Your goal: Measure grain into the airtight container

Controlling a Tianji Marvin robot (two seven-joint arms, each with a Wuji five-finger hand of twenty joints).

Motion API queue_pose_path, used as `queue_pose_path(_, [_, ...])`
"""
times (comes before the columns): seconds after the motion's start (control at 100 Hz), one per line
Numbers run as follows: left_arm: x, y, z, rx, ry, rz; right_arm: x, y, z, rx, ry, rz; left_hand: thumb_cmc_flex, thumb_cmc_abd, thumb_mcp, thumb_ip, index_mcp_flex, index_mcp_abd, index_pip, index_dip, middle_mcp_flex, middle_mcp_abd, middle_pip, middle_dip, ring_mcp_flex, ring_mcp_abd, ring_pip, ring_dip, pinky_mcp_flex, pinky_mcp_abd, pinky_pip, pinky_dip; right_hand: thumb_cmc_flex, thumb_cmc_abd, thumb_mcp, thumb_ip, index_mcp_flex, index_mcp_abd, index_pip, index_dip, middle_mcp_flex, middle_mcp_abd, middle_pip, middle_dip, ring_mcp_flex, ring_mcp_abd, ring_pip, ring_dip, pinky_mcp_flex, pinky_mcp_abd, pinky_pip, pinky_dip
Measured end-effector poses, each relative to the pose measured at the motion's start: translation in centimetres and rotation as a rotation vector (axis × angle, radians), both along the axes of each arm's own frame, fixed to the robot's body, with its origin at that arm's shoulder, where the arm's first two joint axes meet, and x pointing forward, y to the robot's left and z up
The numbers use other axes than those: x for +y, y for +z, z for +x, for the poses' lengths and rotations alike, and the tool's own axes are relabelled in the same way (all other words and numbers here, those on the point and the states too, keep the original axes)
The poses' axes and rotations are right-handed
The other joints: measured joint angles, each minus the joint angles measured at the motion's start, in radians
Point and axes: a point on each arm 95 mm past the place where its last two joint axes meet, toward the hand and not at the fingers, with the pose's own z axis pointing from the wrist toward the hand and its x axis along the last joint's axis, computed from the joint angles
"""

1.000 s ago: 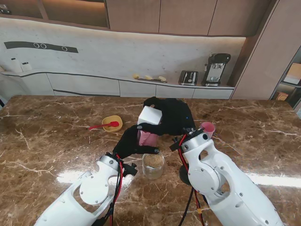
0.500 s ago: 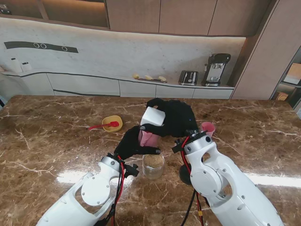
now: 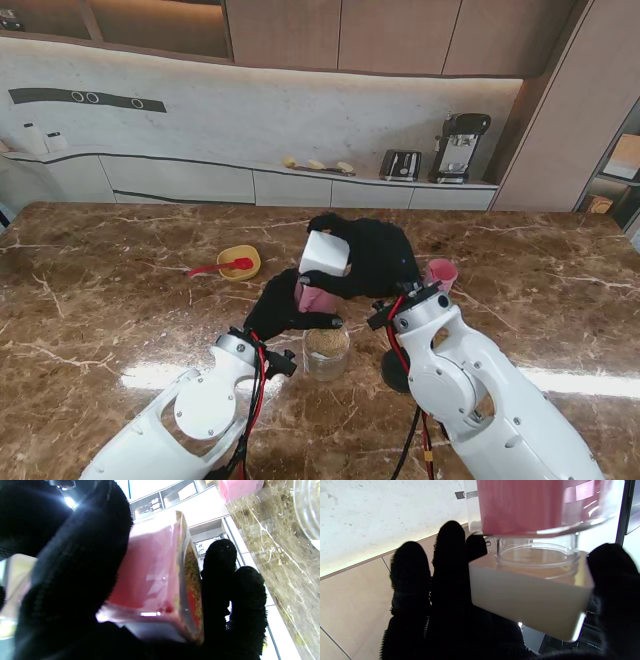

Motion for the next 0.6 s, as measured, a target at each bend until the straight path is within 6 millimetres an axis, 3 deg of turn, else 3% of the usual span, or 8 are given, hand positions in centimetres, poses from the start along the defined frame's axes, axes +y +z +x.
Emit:
queue_pose_path(0.25, [0.0,-0.2,0.1,0.001,0.002,0.001,0.1,-0.6,0.0,-0.018,-0.001,-0.006,0.0,0.0,0.001,0.0,0.0,0.0,0.0,0.0,0.0,0.0,0.0,0.0,0.0,0.0,0.0,0.0,0.0,0.0,0.0,0.0,0.0,0.025,0.0,0.0,-0.022,0.0,-0.032,0.025,-0.049,0.0,0.0,-0.003,-0.031,0.0,-0.01,0.0,-0.033,0.0,-0.026,0.01])
queue_pose_path(0.49, [-0.1,0.0,0.2,-0.004,0.002,0.0,0.2,-0.9,0.0,-0.023,0.009,-0.015,0.0,0.0,0.001,0.0,0.0,0.0,0.0,0.001,0.0,0.0,0.0,0.0,0.0,0.001,0.0,0.0,0.0,0.0,0.0,0.0,0.0,0.065,-0.002,0.002,-0.054,-0.01,-0.097,0.023,-0.131,-0.006,-0.068,-0.075,-0.105,0.0,-0.047,-0.002,-0.101,0.001,-0.076,0.023])
queue_pose_path(0.6, [-0.1,0.2,0.3,-0.009,0.005,-0.005,0.0,-1.1,-0.1,-0.017,0.014,-0.02,0.0,0.0,0.001,0.0,0.0,0.0,0.0,0.001,0.0,0.0,0.0,0.0,0.0,0.001,0.0,0.0,0.0,0.0,0.0,0.0,0.0,0.067,-0.018,0.026,-0.073,-0.039,-0.123,0.012,-0.158,-0.018,-0.092,-0.101,-0.135,0.0,-0.065,-0.021,-0.123,0.004,-0.101,0.035])
